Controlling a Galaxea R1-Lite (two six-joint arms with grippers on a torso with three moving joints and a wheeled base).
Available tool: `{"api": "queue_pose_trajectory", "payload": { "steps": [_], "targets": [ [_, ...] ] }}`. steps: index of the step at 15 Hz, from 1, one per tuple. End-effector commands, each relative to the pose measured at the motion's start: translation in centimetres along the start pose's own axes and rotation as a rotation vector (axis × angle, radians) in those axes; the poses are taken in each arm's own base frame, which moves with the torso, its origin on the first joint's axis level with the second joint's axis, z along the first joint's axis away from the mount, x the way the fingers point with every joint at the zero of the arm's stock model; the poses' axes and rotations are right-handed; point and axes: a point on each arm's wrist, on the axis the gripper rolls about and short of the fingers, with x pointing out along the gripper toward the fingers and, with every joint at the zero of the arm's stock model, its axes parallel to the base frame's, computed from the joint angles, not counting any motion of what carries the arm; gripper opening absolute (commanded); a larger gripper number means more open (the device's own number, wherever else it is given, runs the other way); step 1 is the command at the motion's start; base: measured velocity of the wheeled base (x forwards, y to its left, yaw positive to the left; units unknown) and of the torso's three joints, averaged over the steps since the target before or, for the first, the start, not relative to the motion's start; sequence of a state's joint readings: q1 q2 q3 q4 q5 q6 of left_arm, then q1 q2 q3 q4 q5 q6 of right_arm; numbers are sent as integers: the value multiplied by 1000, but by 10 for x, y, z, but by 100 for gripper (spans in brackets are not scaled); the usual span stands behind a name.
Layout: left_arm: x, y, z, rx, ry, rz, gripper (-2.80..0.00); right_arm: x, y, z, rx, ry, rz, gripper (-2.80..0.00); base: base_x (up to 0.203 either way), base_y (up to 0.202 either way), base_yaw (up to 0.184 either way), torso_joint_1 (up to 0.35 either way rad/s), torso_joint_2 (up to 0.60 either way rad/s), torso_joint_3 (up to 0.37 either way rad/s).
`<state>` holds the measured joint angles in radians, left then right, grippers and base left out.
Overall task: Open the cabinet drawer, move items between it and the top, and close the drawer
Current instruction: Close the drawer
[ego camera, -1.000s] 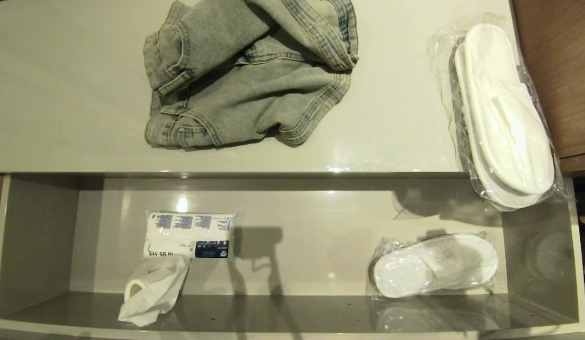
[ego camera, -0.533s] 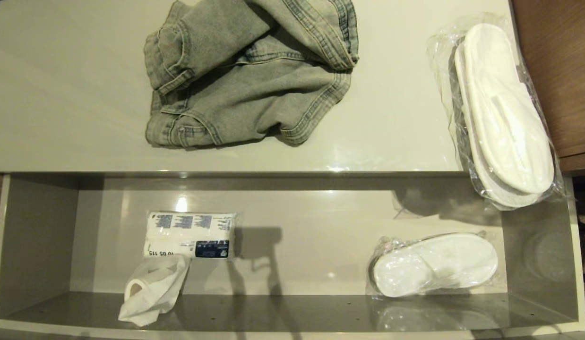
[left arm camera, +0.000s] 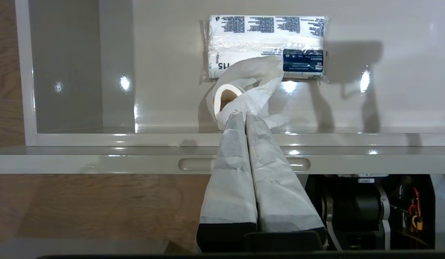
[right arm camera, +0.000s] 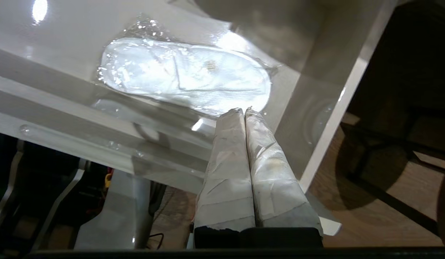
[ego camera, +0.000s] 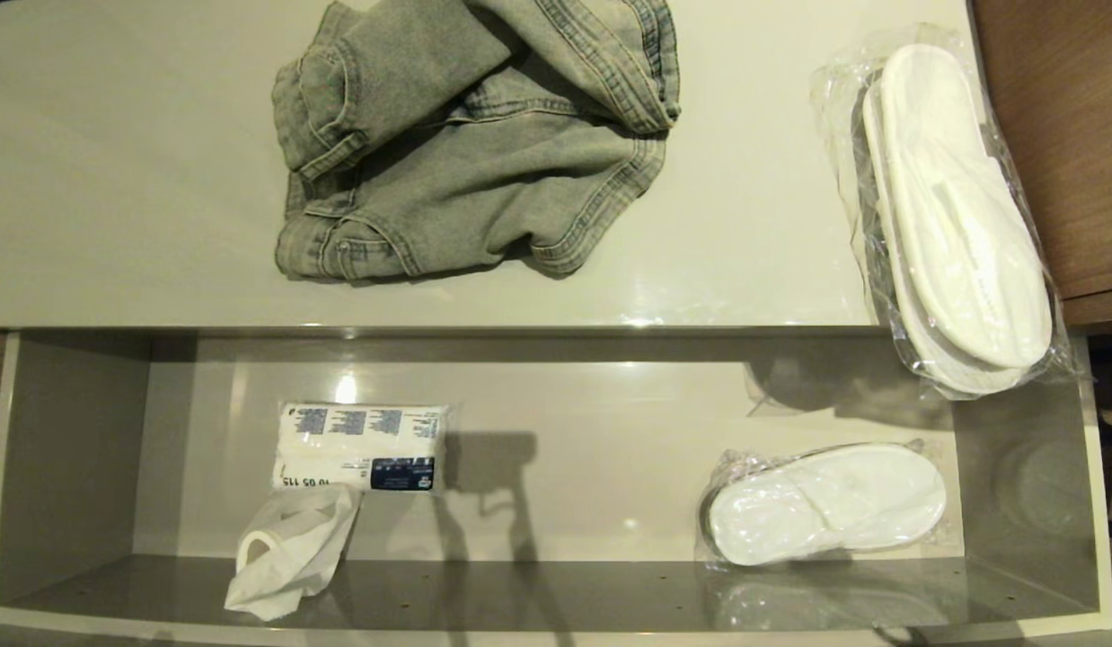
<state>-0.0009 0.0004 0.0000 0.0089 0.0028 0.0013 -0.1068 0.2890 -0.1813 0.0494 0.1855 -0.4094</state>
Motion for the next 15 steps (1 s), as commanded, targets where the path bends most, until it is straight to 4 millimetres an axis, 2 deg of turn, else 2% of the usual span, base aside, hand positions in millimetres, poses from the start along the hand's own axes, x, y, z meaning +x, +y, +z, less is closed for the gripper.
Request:
{"api": "queue_pose_trajectory", "payload": {
  "steps": [1, 2, 6, 15],
  "targets": [
    [0, 0, 0, 0, 1, 1, -280, 4, 8, -20, 51, 49, 24, -280, 0, 0, 0, 0, 0, 0],
    [0, 0, 0, 0, 1, 1, -280, 8, 11, -30, 82, 66, 28, -280, 0, 0, 0, 0, 0, 0],
    [0, 0, 0, 0, 1, 1, -280, 8, 10, -39, 129, 105, -112, -280, 0, 0, 0, 0, 0, 0],
    [0, 0, -1, 0, 3, 1, -280, 9, 10, -39, 135, 93, -134, -280, 0, 0, 0, 0, 0, 0]
  ]
}}
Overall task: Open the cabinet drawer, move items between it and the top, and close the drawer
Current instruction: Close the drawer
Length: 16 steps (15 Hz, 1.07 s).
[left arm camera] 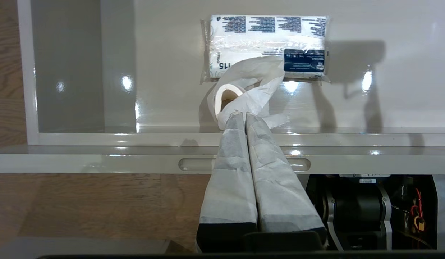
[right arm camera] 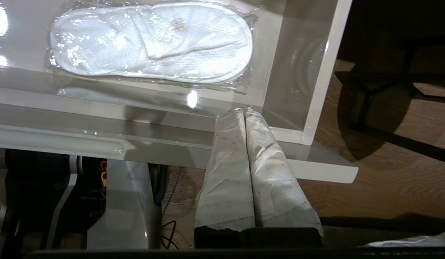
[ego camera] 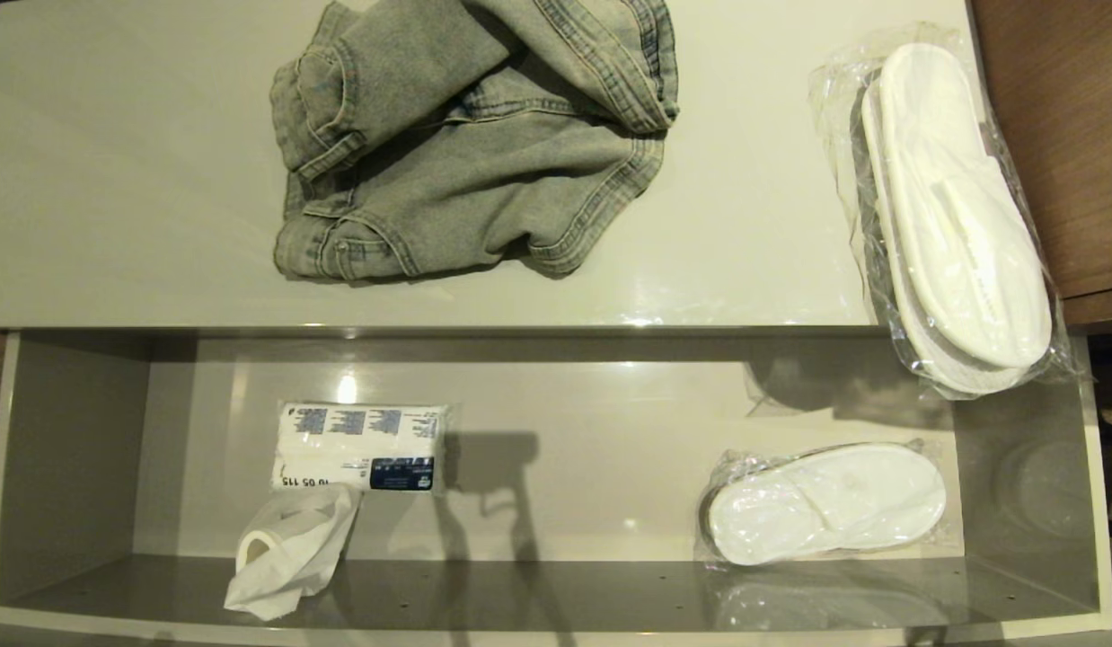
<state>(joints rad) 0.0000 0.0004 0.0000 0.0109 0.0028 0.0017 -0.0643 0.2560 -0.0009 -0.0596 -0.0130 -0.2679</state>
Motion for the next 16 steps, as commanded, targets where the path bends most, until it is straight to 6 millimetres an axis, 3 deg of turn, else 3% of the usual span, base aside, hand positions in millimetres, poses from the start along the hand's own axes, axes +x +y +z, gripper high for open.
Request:
{"api": "queue_pose_trajectory", "payload": {
  "steps": [1, 16],
  "targets": [
    [0, 0, 0, 0, -2, 0, -280, 0, 0, 0, -2, 4, 5, -280, 0, 0, 0, 0, 0, 0],
    [0, 0, 0, 1, 0, 0, -280, 0, 0, 0, -4, 4, 5, -280, 0, 0, 0, 0, 0, 0]
  ]
}}
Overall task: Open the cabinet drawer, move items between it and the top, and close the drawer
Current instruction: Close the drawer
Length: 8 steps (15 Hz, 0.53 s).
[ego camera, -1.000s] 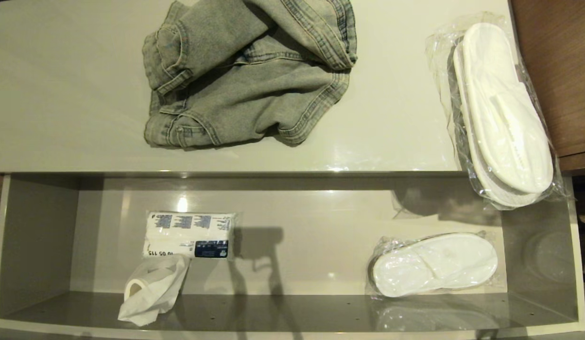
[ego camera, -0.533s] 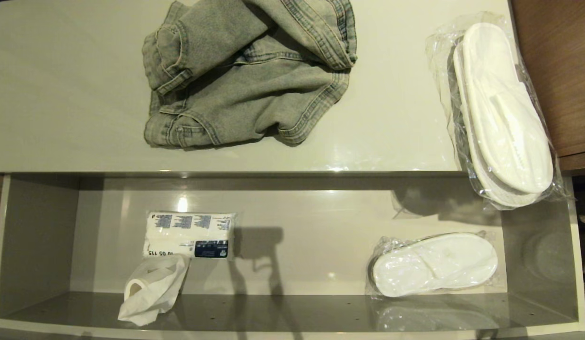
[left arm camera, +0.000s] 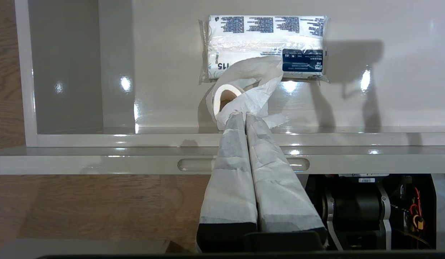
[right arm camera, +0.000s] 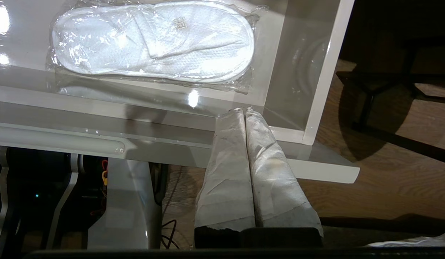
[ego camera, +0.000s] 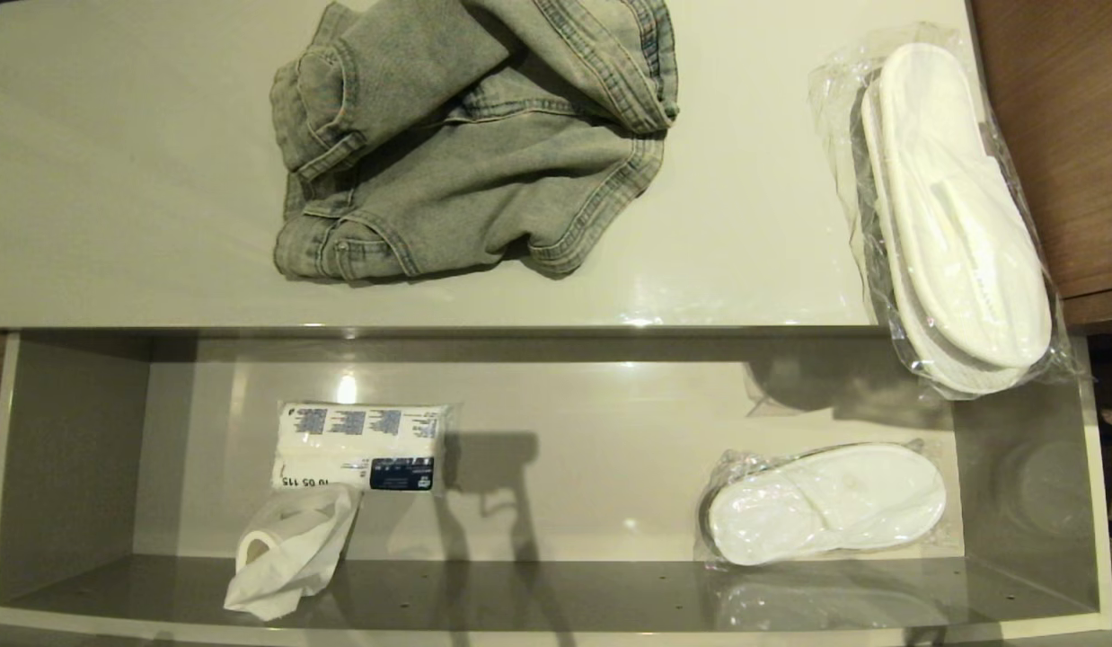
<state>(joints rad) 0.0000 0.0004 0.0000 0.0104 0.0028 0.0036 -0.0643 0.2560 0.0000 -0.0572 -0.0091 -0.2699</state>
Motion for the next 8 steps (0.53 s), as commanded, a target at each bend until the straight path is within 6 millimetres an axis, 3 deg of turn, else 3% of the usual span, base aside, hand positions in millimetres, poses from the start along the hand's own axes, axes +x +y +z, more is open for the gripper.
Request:
{"api": "queue_pose_trajectory", "payload": {
  "steps": [1, 8],
  "targets": [
    [0, 0, 0, -1, 0, 0, -280, 0, 0, 0, -2, 2, 0, -280, 0, 0, 0, 0, 0, 0],
    [0, 0, 0, -1, 0, 0, -280, 0, 0, 0, -2, 2, 0, -280, 0, 0, 0, 0, 0, 0]
  ]
}}
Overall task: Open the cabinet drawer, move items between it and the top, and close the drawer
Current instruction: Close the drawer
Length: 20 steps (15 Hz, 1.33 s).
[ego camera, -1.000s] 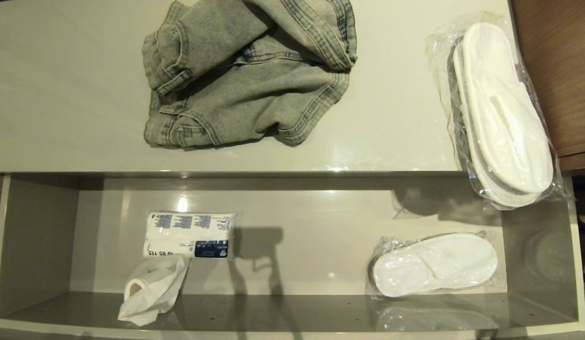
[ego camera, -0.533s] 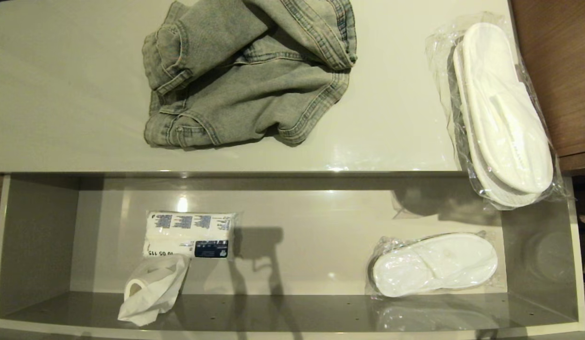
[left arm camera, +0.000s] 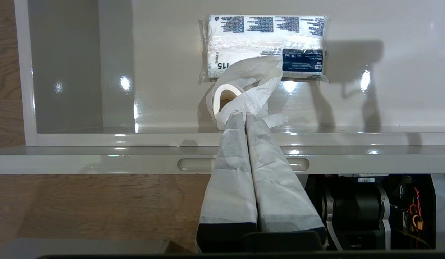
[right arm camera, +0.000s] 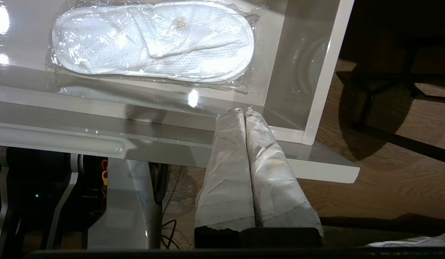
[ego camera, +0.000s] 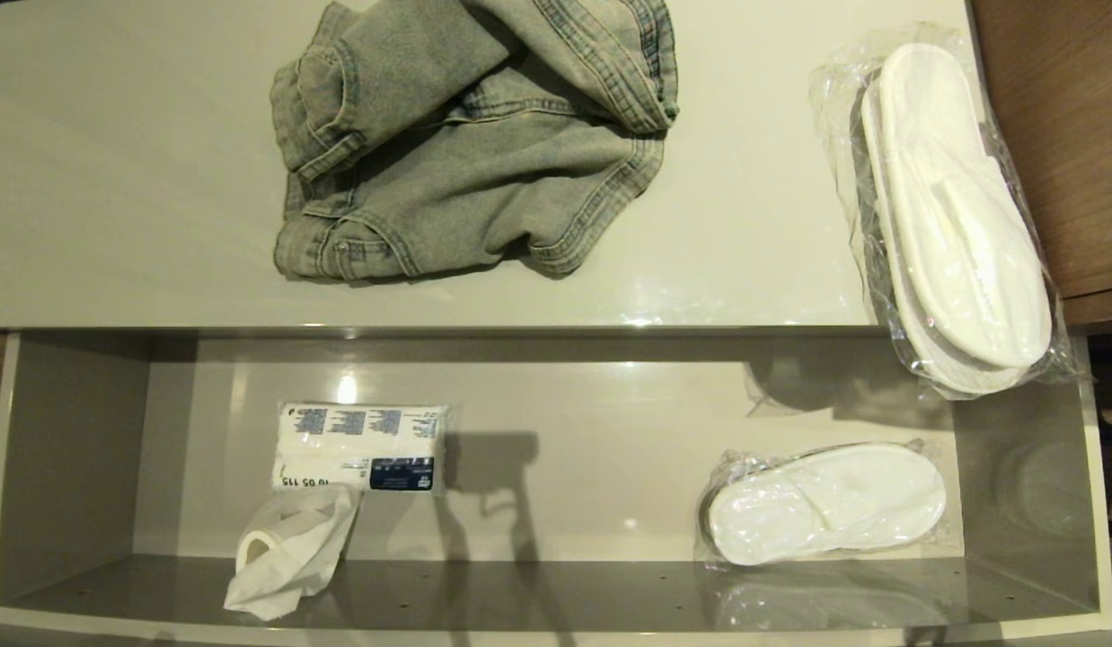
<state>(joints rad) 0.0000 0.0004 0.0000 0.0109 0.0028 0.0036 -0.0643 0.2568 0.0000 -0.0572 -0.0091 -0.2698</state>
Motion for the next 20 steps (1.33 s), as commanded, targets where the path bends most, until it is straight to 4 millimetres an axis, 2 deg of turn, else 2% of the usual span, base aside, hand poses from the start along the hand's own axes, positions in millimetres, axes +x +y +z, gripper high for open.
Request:
{"api": "queue_pose_trajectory", "payload": {
  "steps": [1, 20],
  "targets": [
    [0, 0, 0, -1, 0, 0, -280, 0, 0, 0, -2, 1, 0, -280, 0, 0, 0, 0, 0, 0],
    [0, 0, 0, 1, 1, 0, -280, 0, 1, -2, -57, 9, 28, -280, 0, 0, 0, 0, 0, 0]
  ]
}}
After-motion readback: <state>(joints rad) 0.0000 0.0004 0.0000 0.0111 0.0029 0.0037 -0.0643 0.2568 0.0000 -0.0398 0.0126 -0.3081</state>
